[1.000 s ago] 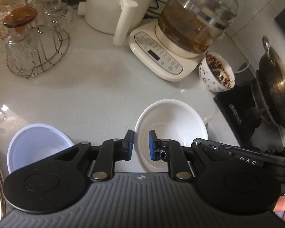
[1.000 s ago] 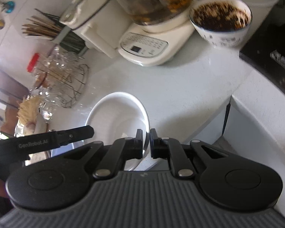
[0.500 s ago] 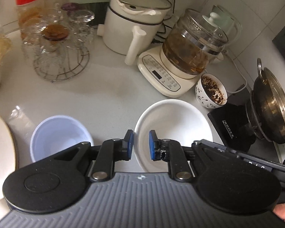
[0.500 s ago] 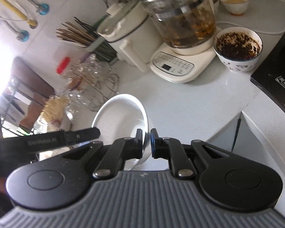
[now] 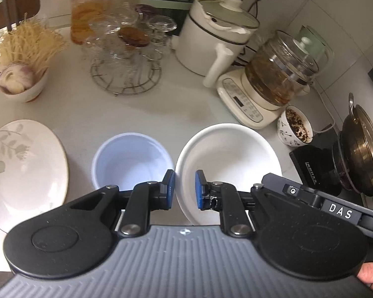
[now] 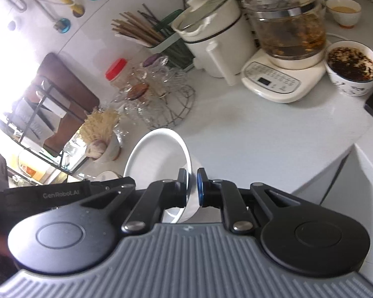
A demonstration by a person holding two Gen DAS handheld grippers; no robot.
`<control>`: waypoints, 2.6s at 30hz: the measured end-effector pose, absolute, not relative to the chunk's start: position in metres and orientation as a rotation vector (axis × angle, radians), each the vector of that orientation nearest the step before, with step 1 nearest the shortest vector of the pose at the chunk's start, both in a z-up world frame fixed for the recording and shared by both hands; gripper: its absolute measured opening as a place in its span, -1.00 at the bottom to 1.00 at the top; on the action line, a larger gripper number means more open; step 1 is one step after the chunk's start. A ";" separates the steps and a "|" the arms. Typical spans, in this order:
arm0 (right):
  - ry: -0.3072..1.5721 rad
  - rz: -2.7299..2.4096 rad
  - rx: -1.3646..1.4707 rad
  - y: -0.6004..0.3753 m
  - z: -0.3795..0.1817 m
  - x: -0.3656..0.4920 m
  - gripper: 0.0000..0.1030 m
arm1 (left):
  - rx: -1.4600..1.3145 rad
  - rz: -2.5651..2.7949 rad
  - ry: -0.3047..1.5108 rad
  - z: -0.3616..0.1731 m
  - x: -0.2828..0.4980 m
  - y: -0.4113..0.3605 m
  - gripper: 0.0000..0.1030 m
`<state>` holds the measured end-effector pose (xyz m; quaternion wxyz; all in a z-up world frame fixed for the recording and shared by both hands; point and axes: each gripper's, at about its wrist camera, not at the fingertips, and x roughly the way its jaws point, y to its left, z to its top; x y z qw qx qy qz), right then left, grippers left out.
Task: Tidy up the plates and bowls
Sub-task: 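Lift the white ceramic bowl with both grippers and carry it over the plastic bowls, then lower the ceramic bowl into the nested plastic bowls and open both grippers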
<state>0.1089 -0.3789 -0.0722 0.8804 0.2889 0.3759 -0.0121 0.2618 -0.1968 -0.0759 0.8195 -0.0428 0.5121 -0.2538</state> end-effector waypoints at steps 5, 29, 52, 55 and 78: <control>0.798 -0.028 0.599 -0.357 -0.082 0.126 -0.77 | -0.104 -0.540 1.106 -0.080 0.275 -0.169 -0.64; 0.929 -0.069 0.465 -0.303 -0.133 0.192 -0.76 | -0.104 -0.493 1.188 -0.134 0.322 -0.125 -0.64; 0.933 -0.123 0.543 -0.318 -0.147 0.199 0.36 | -0.127 -0.465 1.154 -0.137 0.332 -0.109 0.03; 0.980 -0.138 0.593 -0.321 -0.161 0.201 0.32 | -0.122 -0.450 1.137 -0.138 0.331 -0.109 0.04; 1.080 -0.099 0.705 -0.322 -0.189 0.209 -0.62 | -0.095 -0.490 1.177 -0.164 0.329 -0.134 0.04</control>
